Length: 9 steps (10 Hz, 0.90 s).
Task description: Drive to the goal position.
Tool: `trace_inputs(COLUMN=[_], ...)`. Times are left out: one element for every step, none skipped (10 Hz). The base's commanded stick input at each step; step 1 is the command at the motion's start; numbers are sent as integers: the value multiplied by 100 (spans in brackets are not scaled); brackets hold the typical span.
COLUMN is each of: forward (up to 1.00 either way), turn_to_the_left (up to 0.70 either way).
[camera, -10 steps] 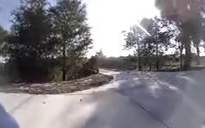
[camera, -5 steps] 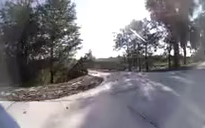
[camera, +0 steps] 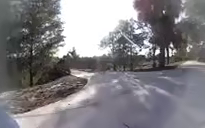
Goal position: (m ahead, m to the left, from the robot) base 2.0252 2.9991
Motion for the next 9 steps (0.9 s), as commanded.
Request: trace_inputs(forward=[100, 100, 100, 100, 100, 100, 100, 100, 100], turn_to_the_left=[-27, -27, -27, -27, -27, -27, -13, 0, 0])
